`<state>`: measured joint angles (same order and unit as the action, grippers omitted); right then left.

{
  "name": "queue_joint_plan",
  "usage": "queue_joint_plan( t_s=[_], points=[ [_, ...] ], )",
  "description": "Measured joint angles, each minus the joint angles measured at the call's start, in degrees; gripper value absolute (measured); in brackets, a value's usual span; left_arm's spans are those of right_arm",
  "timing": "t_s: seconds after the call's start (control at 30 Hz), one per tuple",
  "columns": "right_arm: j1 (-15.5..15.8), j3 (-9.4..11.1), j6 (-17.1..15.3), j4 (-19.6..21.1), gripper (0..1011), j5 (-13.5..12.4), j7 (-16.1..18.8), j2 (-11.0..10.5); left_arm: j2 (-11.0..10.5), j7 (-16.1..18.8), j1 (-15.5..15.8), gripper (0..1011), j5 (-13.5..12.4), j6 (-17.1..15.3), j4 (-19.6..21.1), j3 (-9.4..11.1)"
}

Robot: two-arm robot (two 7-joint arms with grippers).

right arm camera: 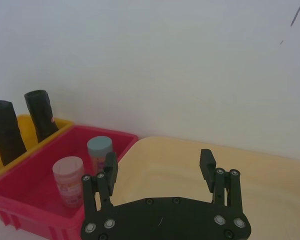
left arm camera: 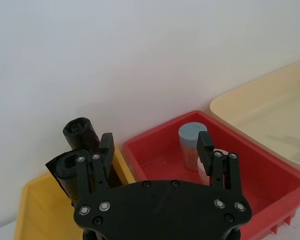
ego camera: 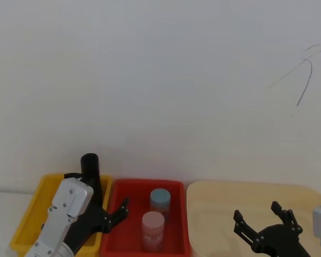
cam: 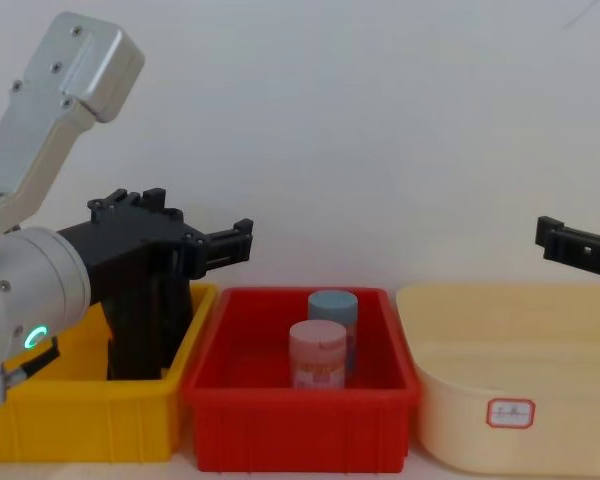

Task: Pick up the garbage bag with the one hand and transfer it to the other hand.

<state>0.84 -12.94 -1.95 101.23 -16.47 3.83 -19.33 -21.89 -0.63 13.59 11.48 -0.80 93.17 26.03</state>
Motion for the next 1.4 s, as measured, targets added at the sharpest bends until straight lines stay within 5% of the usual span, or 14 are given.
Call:
queue_joint_plan(
  t_s=[1.4],
  points=[
    [0.0, 0.0, 0.0, 0.0, 1001, 0.0, 0.0, 0.0, 0.0, 0.0, 0.0, 1000, 0.0, 0.0, 0.0, 0.0]
  ],
)
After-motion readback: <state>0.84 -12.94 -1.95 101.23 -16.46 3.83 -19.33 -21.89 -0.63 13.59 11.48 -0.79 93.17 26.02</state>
